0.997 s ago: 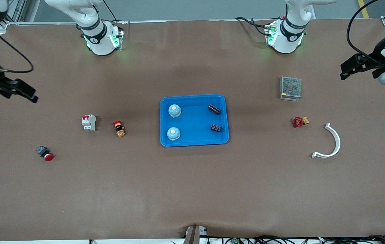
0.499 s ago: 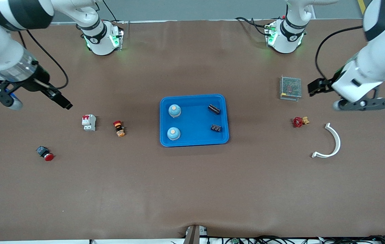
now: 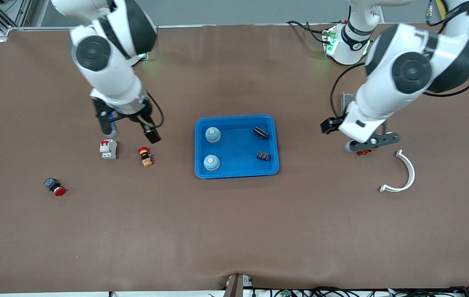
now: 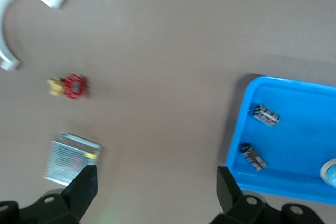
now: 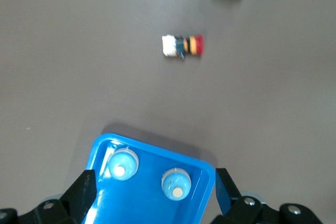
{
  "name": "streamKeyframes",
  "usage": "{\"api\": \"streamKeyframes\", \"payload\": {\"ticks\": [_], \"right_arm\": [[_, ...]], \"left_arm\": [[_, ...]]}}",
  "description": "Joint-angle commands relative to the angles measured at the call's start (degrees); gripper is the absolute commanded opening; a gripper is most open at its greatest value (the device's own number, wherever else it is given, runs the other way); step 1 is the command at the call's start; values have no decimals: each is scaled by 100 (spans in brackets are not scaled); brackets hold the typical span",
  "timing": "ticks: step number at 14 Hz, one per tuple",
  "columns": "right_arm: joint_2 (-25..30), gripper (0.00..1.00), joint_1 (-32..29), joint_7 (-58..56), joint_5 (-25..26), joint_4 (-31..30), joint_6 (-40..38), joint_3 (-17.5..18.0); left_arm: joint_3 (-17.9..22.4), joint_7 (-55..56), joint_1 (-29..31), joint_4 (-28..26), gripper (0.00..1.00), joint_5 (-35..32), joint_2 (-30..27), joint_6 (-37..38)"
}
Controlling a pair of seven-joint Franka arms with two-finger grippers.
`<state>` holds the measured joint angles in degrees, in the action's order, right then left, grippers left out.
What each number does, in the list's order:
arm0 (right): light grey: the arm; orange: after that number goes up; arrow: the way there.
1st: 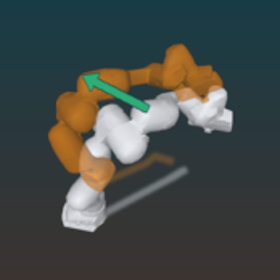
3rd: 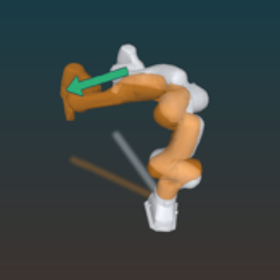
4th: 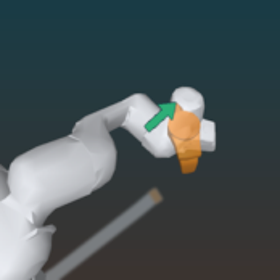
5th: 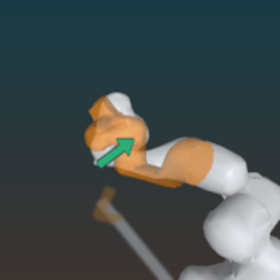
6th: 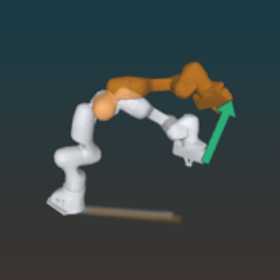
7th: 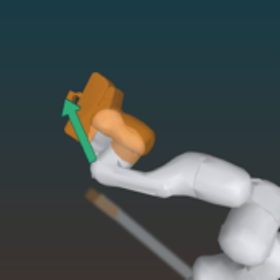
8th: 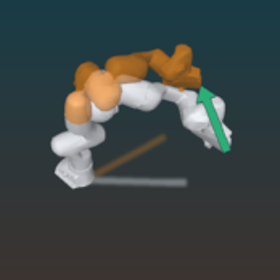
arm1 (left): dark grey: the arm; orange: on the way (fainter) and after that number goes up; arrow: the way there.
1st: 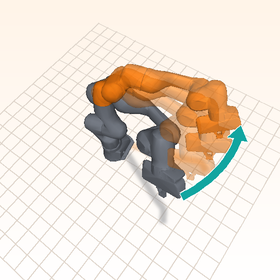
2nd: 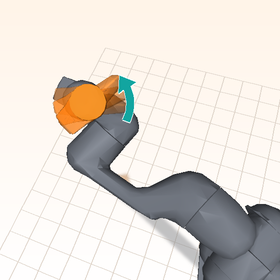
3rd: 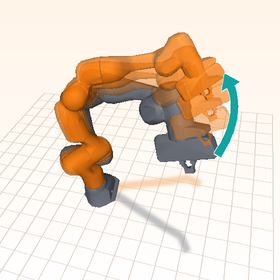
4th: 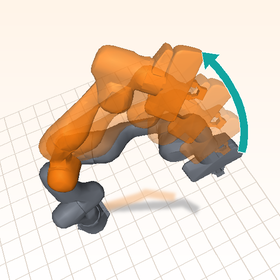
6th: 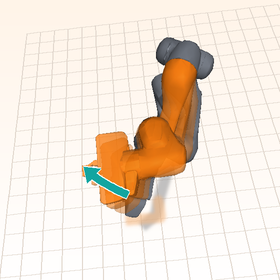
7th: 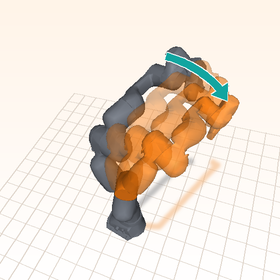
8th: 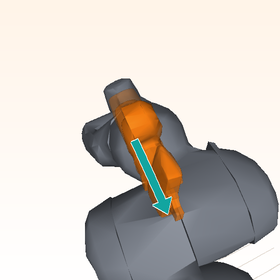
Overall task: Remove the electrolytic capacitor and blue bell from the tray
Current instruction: 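Move both grippers from rest toward the blue tray, then lower the right gripper to a bell while the left gripper lowers to capacitor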
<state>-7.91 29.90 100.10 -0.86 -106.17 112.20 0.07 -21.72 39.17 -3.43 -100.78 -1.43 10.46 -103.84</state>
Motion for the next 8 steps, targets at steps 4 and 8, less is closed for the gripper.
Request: {"api": "streamKeyframes", "payload": {"ticks": [4, 8], "right_arm": [[60, 100, 753, 1669, -2, -1129, 1081, -60], [256, 100, 1139, 1967, -371, -2267, 2375, -77]], "left_arm": [[-447, 2687, -463, -680, 100, -50, 604, -1392], [-447, 3850, -860, -777, 99, -68, 1010, -1929]]}}
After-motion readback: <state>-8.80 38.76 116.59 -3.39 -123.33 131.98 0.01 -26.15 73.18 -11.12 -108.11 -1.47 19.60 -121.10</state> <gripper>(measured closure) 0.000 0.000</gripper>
